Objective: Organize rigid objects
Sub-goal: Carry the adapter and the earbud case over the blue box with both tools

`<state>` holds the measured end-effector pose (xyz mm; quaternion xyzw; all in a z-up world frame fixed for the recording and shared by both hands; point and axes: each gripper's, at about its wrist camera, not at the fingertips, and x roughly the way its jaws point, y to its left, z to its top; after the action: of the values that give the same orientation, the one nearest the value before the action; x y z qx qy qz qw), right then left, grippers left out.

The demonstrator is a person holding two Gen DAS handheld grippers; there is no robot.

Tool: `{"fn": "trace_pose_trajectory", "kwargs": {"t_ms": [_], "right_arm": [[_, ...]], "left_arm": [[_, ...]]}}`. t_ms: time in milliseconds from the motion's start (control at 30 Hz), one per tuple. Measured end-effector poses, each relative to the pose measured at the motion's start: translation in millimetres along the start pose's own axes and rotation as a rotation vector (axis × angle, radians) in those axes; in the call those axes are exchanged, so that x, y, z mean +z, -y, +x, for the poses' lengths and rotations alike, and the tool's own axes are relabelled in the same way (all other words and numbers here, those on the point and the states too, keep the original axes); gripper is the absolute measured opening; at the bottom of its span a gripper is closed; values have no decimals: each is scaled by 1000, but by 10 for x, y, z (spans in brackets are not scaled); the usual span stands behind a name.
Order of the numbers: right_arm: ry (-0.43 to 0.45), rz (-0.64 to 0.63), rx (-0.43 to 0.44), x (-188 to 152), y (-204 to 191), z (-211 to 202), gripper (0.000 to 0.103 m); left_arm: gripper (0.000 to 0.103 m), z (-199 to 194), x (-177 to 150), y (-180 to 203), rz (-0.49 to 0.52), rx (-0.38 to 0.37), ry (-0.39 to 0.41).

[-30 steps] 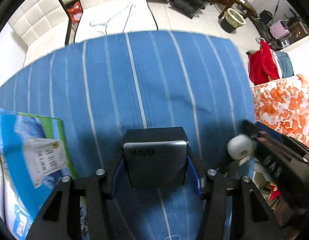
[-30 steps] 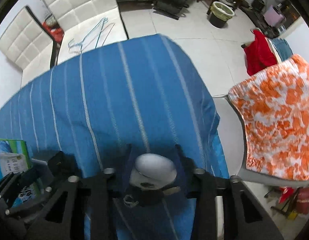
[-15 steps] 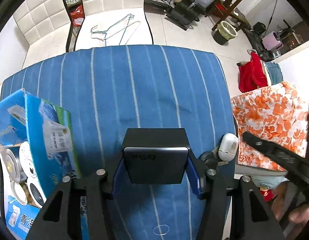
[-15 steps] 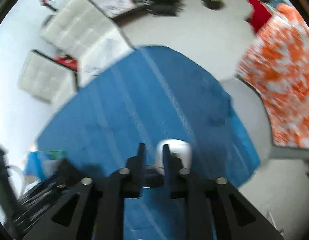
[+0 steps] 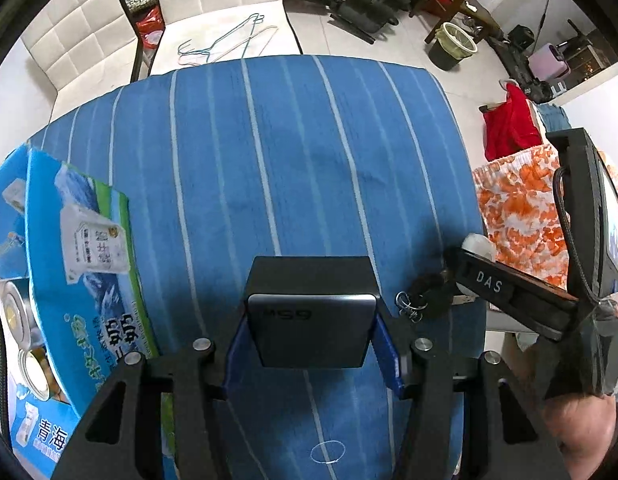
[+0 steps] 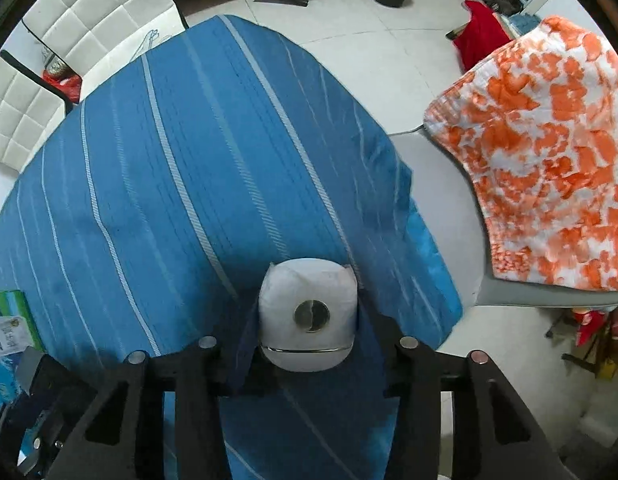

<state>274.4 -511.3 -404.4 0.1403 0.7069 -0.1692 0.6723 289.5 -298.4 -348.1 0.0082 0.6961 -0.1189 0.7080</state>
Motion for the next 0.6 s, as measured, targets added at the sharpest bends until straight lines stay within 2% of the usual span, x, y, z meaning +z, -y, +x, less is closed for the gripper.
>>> {"fn": "trace_pose_trajectory", "kwargs": {"t_ms": [100, 167, 367, 600], "right_arm": [[7, -21, -7, -94, -76, -40, 48], [45, -28, 3, -190, -58, -153, 48], [193, -35, 109, -592, -79, -982, 48], [353, -115, 168, -1269, -394, -2039, 49]], "left_arm": [[51, -87, -45, -11, 4, -5, 12], [51, -218, -98, 0, 16, -4, 41], [51, -843, -324, -59, 72, -8, 153], [51, -1707, -671, -466, 85, 2, 297]]}}
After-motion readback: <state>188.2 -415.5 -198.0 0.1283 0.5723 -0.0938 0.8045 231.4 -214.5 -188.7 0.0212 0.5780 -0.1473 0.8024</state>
